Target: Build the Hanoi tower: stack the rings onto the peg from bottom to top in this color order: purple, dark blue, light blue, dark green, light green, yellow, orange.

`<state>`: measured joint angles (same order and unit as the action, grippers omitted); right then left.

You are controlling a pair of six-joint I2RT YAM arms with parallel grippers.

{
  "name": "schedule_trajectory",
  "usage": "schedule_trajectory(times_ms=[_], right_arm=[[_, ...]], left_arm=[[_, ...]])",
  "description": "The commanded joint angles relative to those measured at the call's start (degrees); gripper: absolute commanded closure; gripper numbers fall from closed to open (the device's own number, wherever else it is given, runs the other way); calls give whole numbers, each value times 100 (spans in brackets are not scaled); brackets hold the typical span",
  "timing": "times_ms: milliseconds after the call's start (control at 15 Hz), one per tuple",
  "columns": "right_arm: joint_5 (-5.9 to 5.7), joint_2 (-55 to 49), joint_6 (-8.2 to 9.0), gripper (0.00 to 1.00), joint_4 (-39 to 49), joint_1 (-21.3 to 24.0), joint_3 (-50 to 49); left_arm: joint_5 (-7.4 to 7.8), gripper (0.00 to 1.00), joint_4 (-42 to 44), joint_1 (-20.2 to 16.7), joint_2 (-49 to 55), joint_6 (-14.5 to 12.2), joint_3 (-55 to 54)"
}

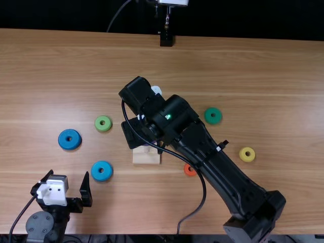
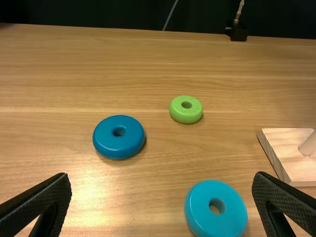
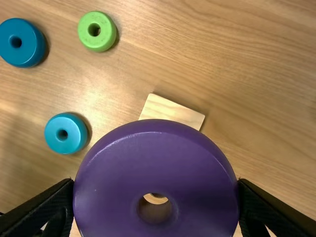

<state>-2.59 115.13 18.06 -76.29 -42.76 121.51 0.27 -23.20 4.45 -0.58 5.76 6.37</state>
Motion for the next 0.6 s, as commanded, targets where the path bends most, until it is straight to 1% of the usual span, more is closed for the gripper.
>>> schedule_trajectory(times_ms=[0,267,467,533], right_arm=[[-36,44,29,100,19,-83,48],[-57,343,29,100,8,-83,13],[-68,352,29,100,8,-83,-84],[-68,352,39,84,8,-83,-75]], left_arm=[[-6,0,-443,-40,58,-80,-637],[-6,0,-443,-40,58,-80,-637],[-6,0,-433,-40,58,-80,-637],[-6,0,-433,-40,58,-80,-637]])
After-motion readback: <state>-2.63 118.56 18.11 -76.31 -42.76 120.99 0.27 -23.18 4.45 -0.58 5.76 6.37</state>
